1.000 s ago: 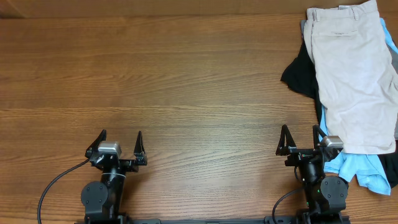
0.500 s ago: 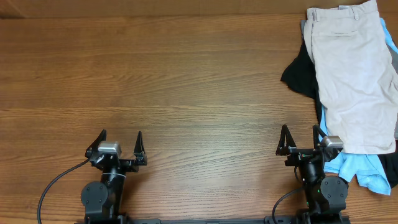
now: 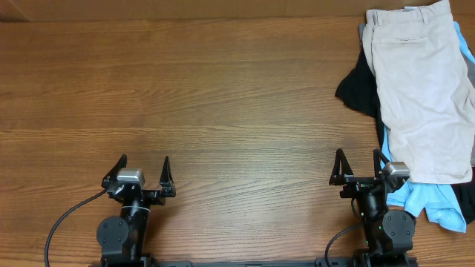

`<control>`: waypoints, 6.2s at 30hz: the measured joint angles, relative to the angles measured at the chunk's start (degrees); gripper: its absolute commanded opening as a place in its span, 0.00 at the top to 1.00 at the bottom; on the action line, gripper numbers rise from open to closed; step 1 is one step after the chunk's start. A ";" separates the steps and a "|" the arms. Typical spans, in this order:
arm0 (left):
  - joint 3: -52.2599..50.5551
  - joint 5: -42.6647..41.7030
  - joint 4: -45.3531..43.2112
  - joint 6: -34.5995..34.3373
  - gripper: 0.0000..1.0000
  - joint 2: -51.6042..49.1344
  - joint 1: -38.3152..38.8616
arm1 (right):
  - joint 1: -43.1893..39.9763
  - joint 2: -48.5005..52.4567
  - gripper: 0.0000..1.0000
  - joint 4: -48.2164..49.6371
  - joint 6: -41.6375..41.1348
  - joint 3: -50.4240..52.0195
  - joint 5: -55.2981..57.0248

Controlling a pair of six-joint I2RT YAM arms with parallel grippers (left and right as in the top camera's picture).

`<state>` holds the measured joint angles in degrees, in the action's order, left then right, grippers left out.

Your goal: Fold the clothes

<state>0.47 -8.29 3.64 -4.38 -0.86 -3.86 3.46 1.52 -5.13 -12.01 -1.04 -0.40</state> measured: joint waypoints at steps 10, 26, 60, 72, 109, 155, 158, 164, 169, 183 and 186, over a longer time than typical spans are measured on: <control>0.00 0.02 0.00 0.00 0.00 0.00 0.00 | 0.00 0.00 0.00 0.00 0.02 0.00 0.24; 0.00 1.75 -0.20 0.00 0.00 0.00 0.00 | 0.00 0.00 0.00 -0.02 0.04 0.00 0.44; 20.00 -13.79 1.05 -0.17 0.00 -28.17 0.00 | 0.00 17.62 0.00 -15.47 1.55 -23.32 -0.79; 52.81 -21.31 22.88 1.77 0.00 -58.75 0.02 | 0.00 42.18 0.00 -33.07 2.56 -51.10 -3.89; 73.13 -18.82 35.34 9.11 0.00 -84.89 0.02 | -12.11 113.26 0.23 -19.12 8.92 -84.13 9.60; 73.22 -12.52 26.47 8.83 0.00 -84.91 1.64 | -8.09 101.85 0.96 -49.31 9.55 -105.63 4.28; 73.94 -12.85 27.04 8.61 0.00 -84.94 1.64 | -4.57 101.33 0.96 -56.50 9.94 -110.44 1.25; 80.61 -13.42 35.89 7.78 0.00 -85.11 1.64 | 5.88 101.39 0.96 -63.78 10.27 -113.83 -2.75; 86.93 -17.75 47.25 14.45 0.00 -85.13 2.32 | 14.53 101.39 0.96 -64.50 9.99 -115.97 -4.37; 87.45 -23.89 54.23 37.64 0.00 -85.77 14.91 | 18.73 101.39 0.96 -66.14 9.03 -116.41 -12.00; 87.45 -23.61 53.53 38.53 0.00 -88.13 15.41 | 18.73 101.39 0.96 -66.38 9.29 -116.41 -13.81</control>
<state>87.92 -31.90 57.17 34.15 -88.99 11.55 22.20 102.91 -71.50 -2.72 -117.45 -14.22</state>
